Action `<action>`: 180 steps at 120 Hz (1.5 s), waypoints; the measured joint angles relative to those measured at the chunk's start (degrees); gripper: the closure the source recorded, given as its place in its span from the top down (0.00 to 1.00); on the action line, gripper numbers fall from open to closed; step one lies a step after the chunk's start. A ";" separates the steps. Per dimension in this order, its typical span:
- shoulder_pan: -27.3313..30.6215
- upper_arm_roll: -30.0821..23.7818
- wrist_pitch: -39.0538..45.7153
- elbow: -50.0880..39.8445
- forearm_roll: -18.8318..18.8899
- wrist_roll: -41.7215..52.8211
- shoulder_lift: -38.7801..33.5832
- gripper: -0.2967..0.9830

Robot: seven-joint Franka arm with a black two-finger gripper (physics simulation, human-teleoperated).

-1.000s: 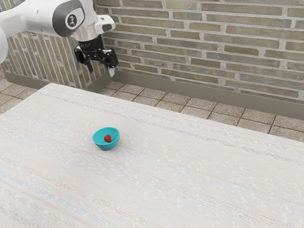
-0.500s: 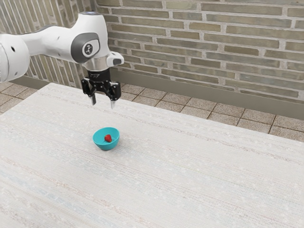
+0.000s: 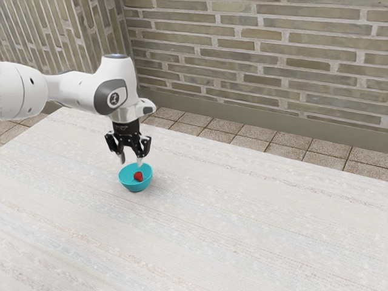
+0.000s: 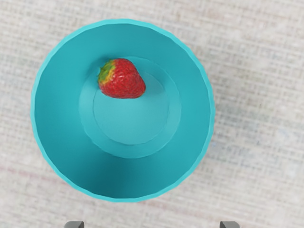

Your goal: Take strawberry from the bowl

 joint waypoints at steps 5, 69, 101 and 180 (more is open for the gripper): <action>0.56 0.03 0.75 0.02 -0.03 -0.10 0.95 0.48; 2.22 0.06 5.61 5.30 0.28 -0.81 10.60 0.45; 2.22 0.06 6.09 6.59 0.24 -0.95 12.60 0.44; 2.92 -0.03 8.14 10.82 0.46 -1.15 16.86 0.43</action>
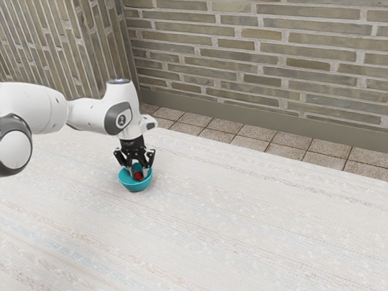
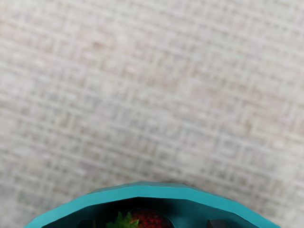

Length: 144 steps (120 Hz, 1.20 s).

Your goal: Take strawberry from the bowl

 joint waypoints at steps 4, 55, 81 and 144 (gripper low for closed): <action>0.00 0.00 0.01 0.03 0.00 0.01 0.15 0.44; 0.09 0.00 0.18 -0.53 -0.06 0.13 -0.09 0.39; 0.09 0.00 0.28 -0.66 -0.24 0.10 -0.29 0.38; 0.12 0.00 0.21 -3.41 -0.18 -0.34 -4.73 0.31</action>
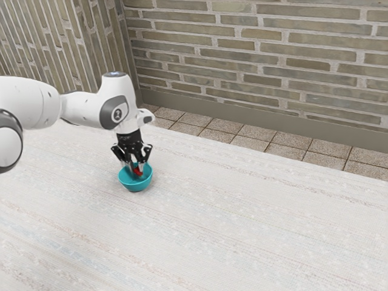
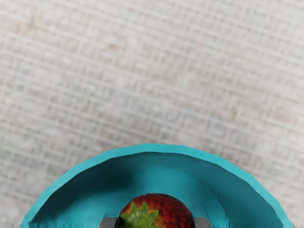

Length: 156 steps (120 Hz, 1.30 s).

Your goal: Take strawberry from the bowl

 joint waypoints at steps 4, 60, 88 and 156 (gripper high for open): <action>-0.02 0.00 0.00 -0.58 0.04 -0.06 -0.99 0.30; -0.69 -5.36 -0.11 -3.21 0.44 -1.00 -7.72 0.27; -3.12 -8.29 0.00 -1.57 0.68 -1.61 -5.14 0.26; -6.45 -8.51 -2.23 -0.42 1.51 -1.69 -11.13 0.68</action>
